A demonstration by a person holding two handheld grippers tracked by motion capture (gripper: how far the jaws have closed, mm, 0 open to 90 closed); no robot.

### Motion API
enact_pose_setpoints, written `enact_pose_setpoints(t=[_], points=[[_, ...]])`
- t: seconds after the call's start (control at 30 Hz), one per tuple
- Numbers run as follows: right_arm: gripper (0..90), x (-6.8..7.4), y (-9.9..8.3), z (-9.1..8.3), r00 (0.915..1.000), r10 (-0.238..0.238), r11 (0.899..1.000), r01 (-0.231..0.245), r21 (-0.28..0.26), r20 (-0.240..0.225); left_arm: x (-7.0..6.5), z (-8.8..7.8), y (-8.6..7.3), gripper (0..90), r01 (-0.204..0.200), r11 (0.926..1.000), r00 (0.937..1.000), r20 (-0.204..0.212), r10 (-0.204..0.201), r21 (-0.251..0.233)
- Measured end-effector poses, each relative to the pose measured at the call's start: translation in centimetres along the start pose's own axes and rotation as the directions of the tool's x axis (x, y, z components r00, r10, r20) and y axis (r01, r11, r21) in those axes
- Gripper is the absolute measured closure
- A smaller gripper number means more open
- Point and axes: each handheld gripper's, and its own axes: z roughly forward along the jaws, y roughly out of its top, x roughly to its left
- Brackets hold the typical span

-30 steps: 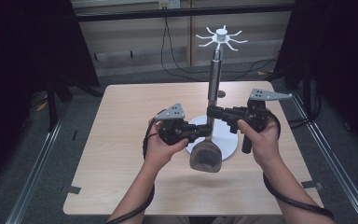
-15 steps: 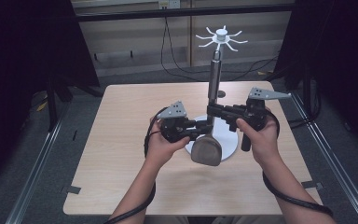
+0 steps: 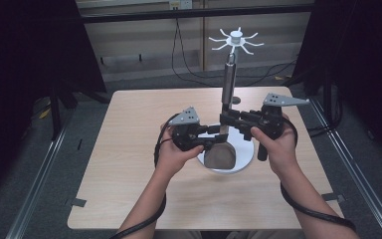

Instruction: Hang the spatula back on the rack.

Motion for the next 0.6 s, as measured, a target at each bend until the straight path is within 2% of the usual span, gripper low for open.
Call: enact_pose_setpoints(t=[0.1, 0.23, 0.27, 0.47, 0.6], points=[[63.4, -0.03, -0.06, 0.09, 1.0000, -0.002, 1.000, 0.002, 0.003, -0.001, 0.11, 0.03, -0.03, 58.5, 0.005, 1.0000, 1.0000, 0.003, -0.005, 0.000], [59.9, -0.04, -0.14, 0.24, 1.0000, 0.000, 1.000, 0.000, 0.007, 0.005, 0.10, 0.10, -0.19, 53.4, -0.004, 0.9998, 0.9998, -0.020, 0.005, 0.019], [59.2, -0.05, -0.16, 0.24, 1.0000, 0.001, 1.000, -0.001, 0.008, 0.009, 0.15, 0.12, -0.29, 52.5, 0.001, 0.9999, 1.0000, -0.006, -0.001, 0.013], [54.0, -0.29, -0.37, 0.17, 0.9996, 0.004, 1.000, -0.004, 0.008, 0.029, 0.23, 0.24, -0.61, 45.9, 0.001, 0.9996, 0.9997, -0.024, 0.000, 0.029], [51.9, -0.52, -0.48, 0.09, 0.9995, 0.013, 1.000, -0.013, 0.005, 0.030, 0.25, 0.28, -0.74, 44.2, -0.002, 0.9997, 0.9998, -0.019, 0.003, 0.026]])
